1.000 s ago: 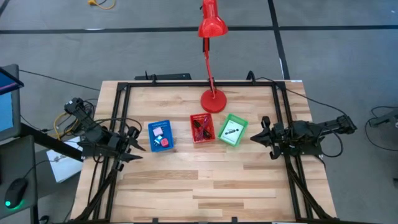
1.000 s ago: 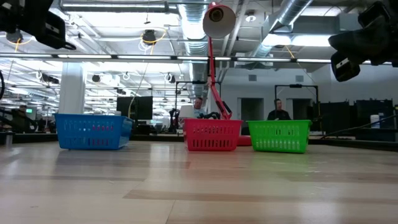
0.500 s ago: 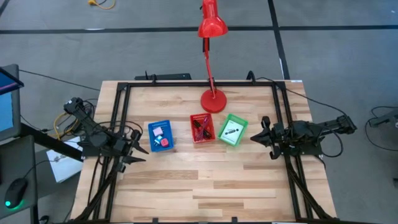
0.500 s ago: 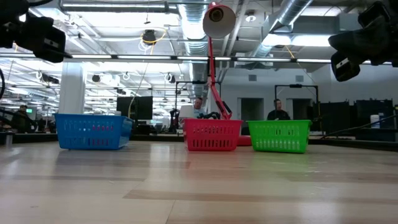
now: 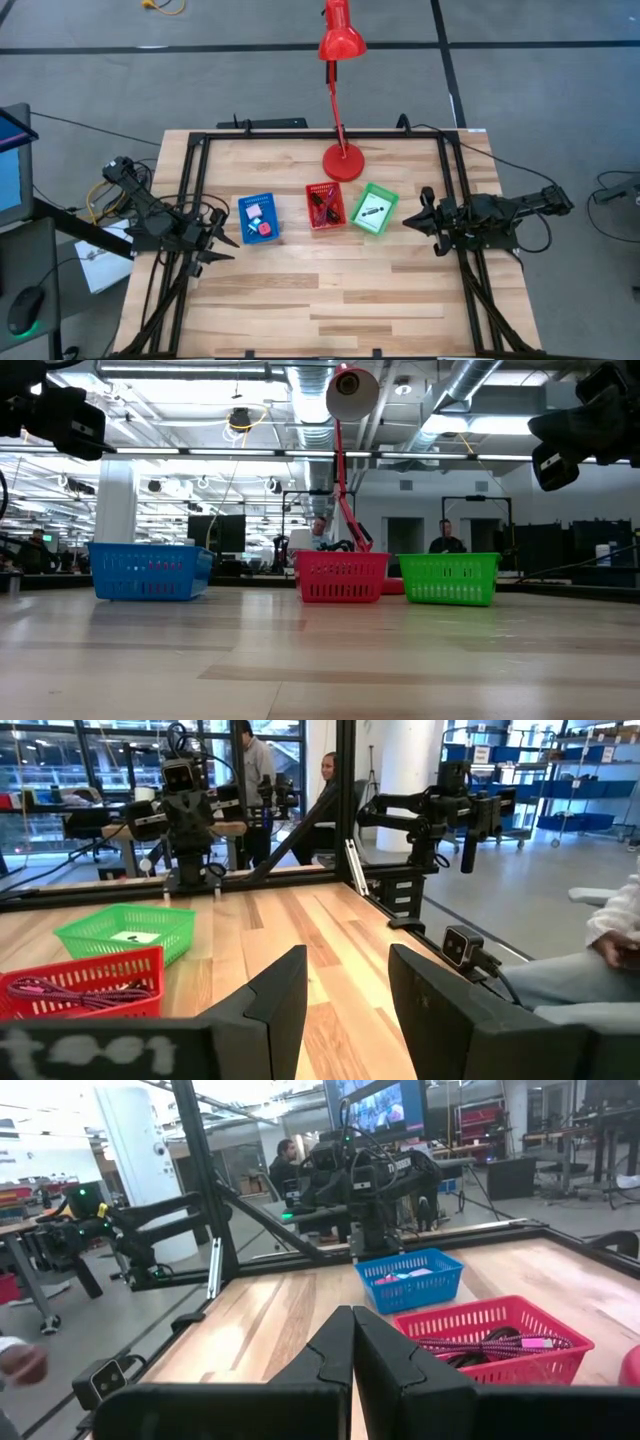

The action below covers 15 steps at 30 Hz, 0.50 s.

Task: Pick and place items into bin
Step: Return to Home Position

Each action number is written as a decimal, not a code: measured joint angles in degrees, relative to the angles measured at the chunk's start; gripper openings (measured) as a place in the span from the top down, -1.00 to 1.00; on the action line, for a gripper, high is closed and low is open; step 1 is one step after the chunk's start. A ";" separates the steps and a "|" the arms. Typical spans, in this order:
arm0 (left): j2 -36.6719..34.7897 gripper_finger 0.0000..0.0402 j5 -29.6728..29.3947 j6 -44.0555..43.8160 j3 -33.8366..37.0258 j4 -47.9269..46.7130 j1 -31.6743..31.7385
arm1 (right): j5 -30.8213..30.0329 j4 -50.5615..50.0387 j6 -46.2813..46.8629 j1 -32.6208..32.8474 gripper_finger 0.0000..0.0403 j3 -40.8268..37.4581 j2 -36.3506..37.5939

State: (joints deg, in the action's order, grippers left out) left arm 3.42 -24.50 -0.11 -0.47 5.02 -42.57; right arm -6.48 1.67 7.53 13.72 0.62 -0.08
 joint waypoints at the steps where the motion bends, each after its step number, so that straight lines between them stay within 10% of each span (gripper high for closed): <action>1: 0.00 0.35 -0.01 0.05 0.00 0.01 0.00 | 0.00 0.00 0.00 0.00 1.00 0.00 0.00; 15: 0.00 0.35 -0.15 1.05 0.04 0.00 0.00 | 0.02 0.00 0.00 0.00 1.00 0.00 0.00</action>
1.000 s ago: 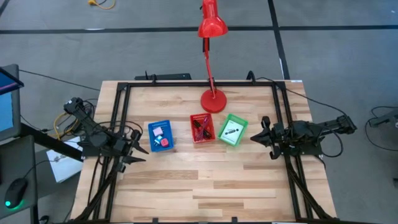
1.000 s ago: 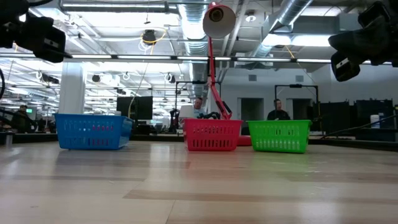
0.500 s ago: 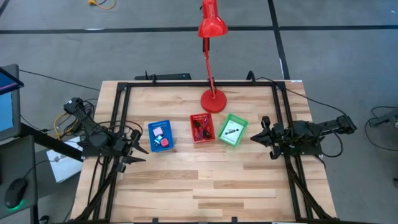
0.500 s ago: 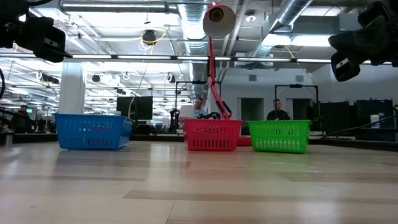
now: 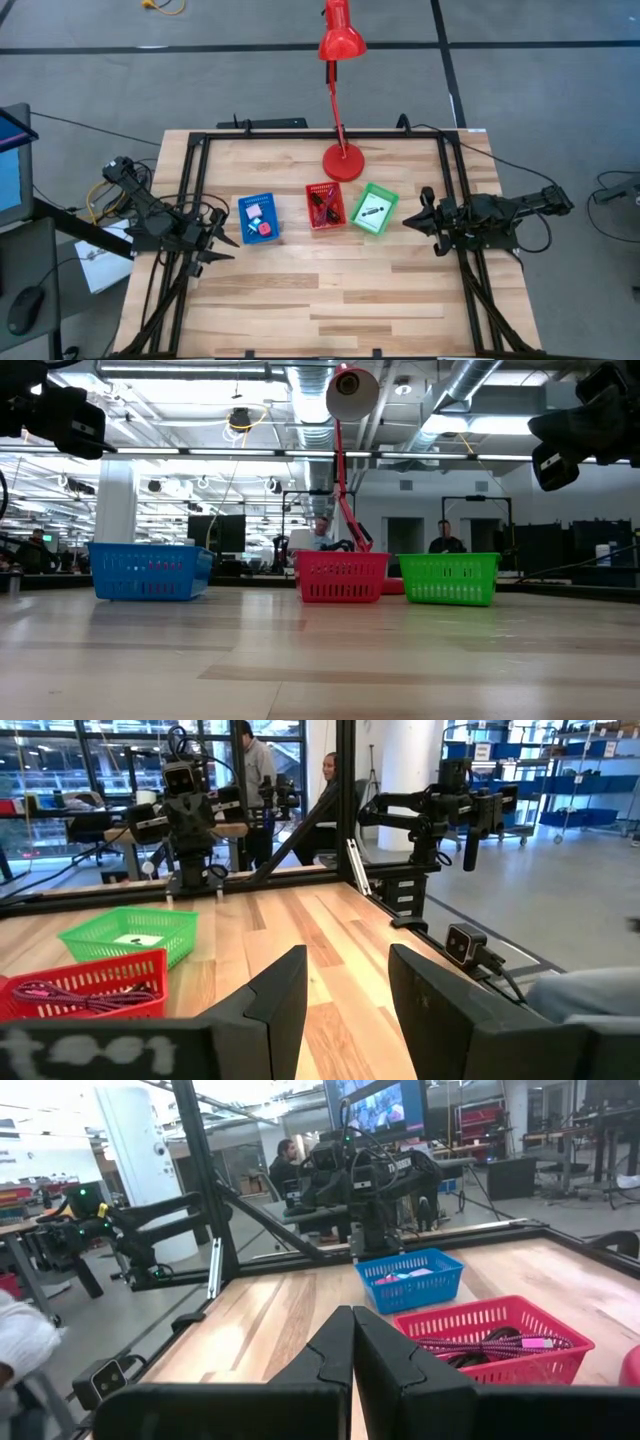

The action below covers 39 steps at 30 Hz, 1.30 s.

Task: Pick and place items into bin
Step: Return to Home Position

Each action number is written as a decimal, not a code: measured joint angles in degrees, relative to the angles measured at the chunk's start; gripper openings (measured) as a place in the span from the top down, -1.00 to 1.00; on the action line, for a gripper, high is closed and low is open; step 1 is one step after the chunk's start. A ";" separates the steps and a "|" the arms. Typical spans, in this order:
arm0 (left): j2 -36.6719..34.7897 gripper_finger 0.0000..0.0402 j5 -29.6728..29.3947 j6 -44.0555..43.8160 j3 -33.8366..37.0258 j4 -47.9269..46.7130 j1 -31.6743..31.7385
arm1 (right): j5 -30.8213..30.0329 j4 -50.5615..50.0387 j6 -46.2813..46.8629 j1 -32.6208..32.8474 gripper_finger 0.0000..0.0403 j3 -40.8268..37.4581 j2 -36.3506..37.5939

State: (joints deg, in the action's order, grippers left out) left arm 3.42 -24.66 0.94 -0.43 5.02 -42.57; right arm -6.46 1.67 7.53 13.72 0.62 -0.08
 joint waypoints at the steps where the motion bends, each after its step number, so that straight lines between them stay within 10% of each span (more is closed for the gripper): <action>1: 0.00 0.35 0.00 -0.11 0.00 0.01 0.00 | 0.00 0.00 0.00 0.00 1.00 0.00 0.00; 39: 0.02 0.35 0.03 -0.46 0.00 0.02 0.00 | 0.02 0.00 0.02 0.00 1.00 0.02 0.00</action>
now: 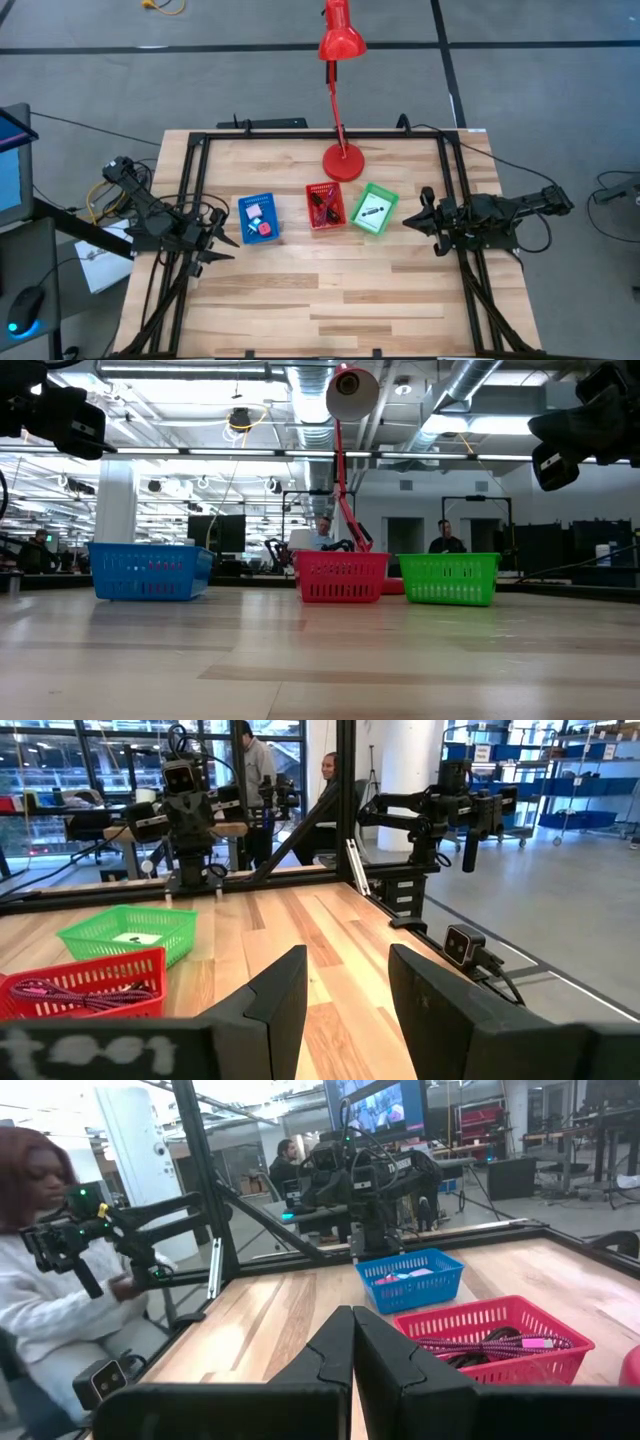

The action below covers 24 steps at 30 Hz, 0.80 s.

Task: Pick and place items into bin
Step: Return to Home Position

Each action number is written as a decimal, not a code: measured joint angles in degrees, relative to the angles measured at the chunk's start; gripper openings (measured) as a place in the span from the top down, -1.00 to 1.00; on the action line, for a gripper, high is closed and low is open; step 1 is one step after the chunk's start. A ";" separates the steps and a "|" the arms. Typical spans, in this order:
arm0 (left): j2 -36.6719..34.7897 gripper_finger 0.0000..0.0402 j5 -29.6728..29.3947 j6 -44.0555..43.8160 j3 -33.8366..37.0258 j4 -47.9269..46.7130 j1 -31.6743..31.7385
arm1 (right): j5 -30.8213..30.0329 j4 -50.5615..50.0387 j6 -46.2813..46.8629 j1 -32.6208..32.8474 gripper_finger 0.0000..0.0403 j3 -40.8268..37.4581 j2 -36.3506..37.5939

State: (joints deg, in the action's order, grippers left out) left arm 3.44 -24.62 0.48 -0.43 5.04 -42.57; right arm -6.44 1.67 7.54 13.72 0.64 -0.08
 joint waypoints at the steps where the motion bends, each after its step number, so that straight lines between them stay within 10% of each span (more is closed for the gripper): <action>1: -0.02 0.35 0.00 -0.07 0.00 0.00 0.00 | 0.00 0.00 0.00 0.00 1.00 0.00 0.00; 24: 0.00 0.35 0.02 -0.25 0.00 0.00 0.00 | 0.00 0.00 0.00 0.00 1.00 0.00 -0.02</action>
